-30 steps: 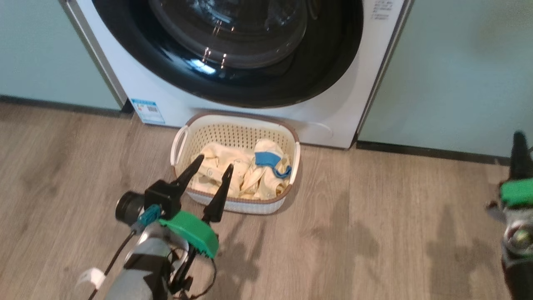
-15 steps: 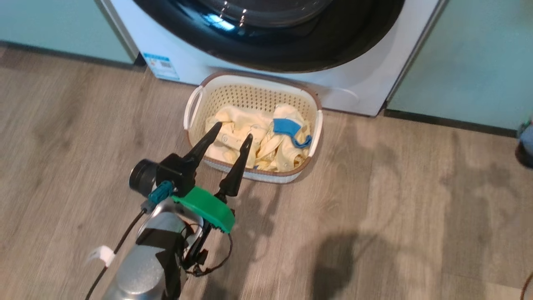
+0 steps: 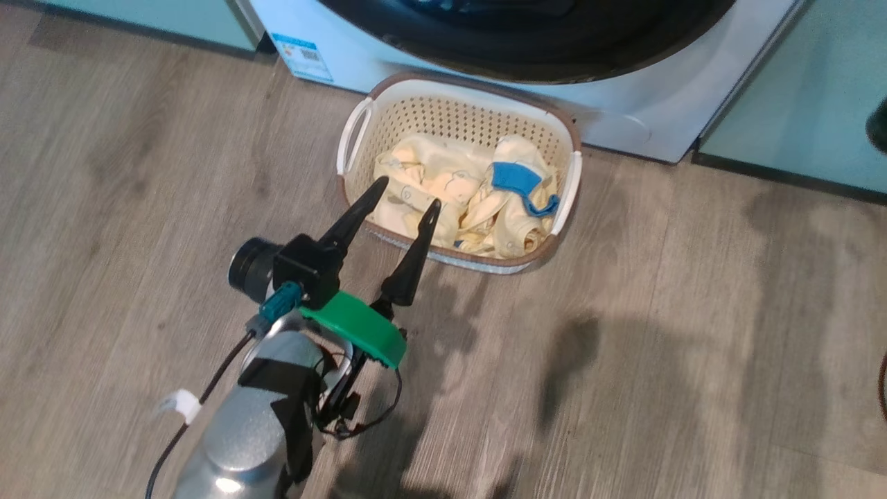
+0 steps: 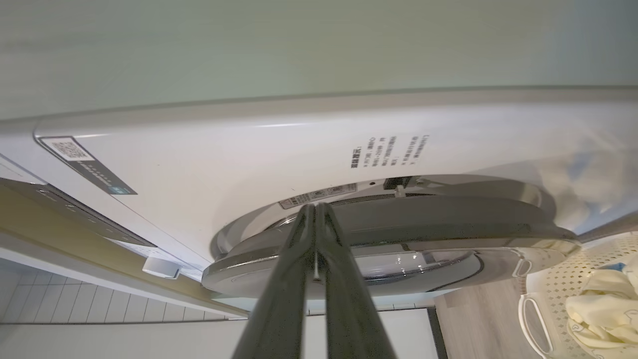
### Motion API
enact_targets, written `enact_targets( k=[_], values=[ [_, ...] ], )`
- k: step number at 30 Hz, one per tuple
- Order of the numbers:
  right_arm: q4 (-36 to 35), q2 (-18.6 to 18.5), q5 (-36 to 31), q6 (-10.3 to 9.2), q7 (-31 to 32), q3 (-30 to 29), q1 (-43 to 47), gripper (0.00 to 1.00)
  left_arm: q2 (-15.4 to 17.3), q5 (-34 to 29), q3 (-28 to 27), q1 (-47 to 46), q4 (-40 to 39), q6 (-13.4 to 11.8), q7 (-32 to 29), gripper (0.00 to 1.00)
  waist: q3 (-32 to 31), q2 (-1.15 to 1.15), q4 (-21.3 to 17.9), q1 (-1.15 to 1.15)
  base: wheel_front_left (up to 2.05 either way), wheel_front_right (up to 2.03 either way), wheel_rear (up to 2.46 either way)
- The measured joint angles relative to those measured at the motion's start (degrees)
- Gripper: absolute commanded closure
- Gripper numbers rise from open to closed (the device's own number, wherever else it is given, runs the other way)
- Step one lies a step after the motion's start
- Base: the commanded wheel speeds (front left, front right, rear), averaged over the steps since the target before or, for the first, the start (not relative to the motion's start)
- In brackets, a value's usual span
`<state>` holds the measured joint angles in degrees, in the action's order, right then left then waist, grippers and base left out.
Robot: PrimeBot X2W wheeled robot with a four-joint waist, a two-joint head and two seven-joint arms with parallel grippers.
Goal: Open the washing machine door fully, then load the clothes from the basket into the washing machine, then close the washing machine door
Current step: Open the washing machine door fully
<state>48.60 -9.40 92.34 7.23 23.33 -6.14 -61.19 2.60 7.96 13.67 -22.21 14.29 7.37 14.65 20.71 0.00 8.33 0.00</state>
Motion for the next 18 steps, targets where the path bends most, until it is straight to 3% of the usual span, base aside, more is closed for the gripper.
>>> enact_targets(
  k=[18],
  values=[
    [9.1,0.5,-5.0,0.0,0.4,5.2,-14.8,1.0,-0.5,1.8,3.3,-4.2,-1.4,-0.8,0.0,0.0,6.5,0.0,4.4,0.0,0.0,0.0,0.0]
  ],
)
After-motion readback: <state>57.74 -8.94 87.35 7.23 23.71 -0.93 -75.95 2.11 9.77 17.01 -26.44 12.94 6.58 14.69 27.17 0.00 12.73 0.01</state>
